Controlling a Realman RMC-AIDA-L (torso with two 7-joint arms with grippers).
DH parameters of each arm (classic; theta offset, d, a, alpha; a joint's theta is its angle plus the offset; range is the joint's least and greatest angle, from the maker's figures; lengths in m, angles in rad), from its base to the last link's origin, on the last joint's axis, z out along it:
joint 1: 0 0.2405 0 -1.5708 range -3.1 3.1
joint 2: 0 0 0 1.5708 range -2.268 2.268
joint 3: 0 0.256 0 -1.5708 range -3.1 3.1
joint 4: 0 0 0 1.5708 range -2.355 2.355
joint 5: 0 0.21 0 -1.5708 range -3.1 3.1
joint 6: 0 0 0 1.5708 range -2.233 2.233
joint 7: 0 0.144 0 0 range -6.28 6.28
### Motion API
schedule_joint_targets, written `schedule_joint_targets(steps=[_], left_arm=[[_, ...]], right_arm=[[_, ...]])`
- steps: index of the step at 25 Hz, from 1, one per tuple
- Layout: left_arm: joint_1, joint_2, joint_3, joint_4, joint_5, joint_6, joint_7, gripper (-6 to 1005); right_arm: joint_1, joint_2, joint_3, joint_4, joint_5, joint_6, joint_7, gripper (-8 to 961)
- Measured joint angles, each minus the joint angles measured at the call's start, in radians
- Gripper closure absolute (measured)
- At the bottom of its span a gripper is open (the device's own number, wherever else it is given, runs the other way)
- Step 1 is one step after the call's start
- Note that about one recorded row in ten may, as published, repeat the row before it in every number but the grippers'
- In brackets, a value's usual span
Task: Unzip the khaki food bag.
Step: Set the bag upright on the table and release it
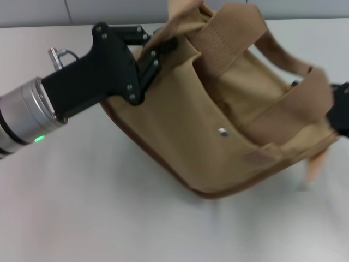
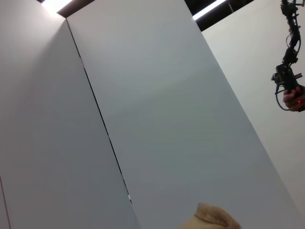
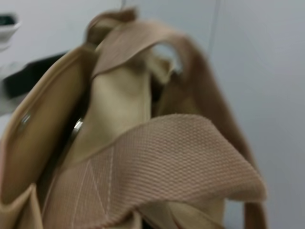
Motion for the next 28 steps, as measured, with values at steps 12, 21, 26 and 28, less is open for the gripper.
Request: schedule_joint_targets(steps=[12,21,26,28], left_arm=[[0.062,0.000,0.060,-0.194,0.004,0.017,0.098,945],[0.133,0.000,0.081,-0.288,0.017,-0.017,0.189,944],[0.142,0.000,0.070,-0.284,0.013,-0.020,0.163,877],[0.142,0.000,0.070,-0.281,0.013,-0.023,0.160,849]], right_arm=[[0.051,-0.001,-0.007,-0.084,0.147,0.055,0.091,839],[0.145,0.001,-0.079,-0.069,0.076,0.216,0.155,885],[0.139,0.004,-0.076,-0.064,0.087,0.218,0.150,859],[0.132,0.005,-0.069,-0.064,0.098,0.216,0.148,838]])
